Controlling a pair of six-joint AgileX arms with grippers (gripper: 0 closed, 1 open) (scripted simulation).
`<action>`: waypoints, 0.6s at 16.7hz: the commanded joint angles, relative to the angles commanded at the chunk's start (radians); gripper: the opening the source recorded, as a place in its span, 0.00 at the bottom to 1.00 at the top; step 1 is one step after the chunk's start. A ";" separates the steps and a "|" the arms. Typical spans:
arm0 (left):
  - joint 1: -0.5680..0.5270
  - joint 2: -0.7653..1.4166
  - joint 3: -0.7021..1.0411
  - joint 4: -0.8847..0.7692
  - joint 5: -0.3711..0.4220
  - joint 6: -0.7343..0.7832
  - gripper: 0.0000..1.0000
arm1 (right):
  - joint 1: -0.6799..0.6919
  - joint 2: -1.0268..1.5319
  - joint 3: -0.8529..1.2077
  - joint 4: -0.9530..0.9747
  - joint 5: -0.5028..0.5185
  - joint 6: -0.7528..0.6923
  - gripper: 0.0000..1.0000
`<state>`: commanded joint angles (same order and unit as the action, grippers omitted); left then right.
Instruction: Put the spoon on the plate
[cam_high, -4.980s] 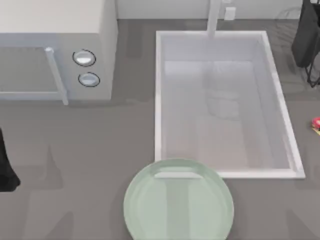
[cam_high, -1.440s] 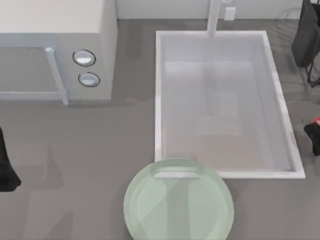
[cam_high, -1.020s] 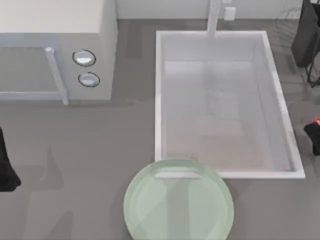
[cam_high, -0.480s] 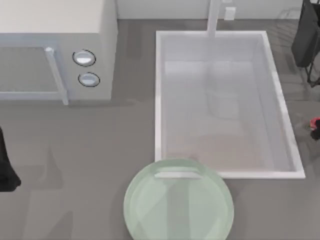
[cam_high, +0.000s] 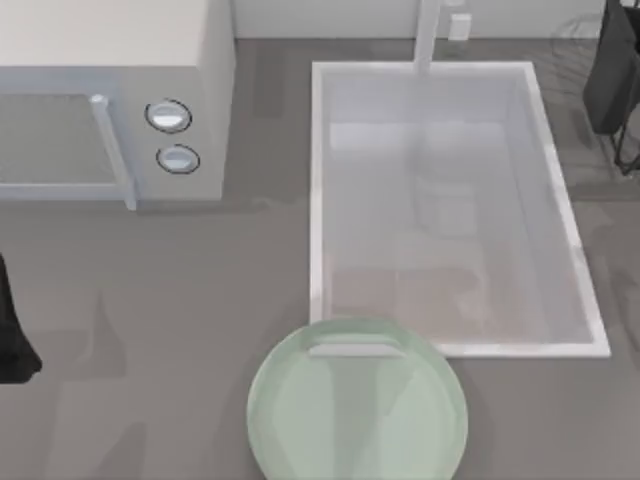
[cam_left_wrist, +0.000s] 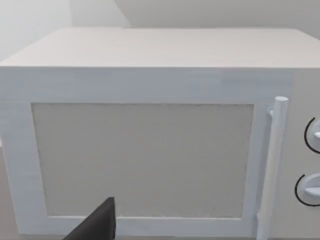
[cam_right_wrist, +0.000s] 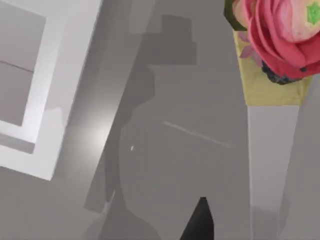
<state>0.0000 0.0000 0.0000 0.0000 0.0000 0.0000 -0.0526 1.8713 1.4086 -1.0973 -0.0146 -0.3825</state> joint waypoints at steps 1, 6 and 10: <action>0.000 0.000 0.000 0.000 0.000 0.000 1.00 | 0.000 -0.016 0.021 -0.022 0.000 0.000 0.00; 0.000 0.000 0.000 0.000 0.000 0.000 1.00 | 0.002 -0.024 0.031 -0.032 0.000 0.002 0.00; 0.000 0.000 0.000 0.000 0.000 0.000 1.00 | 0.048 -0.015 0.040 -0.034 0.002 0.059 0.00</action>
<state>0.0000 0.0000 0.0000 0.0000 0.0000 0.0000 -0.0045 1.8567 1.4488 -1.1308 -0.0128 -0.3231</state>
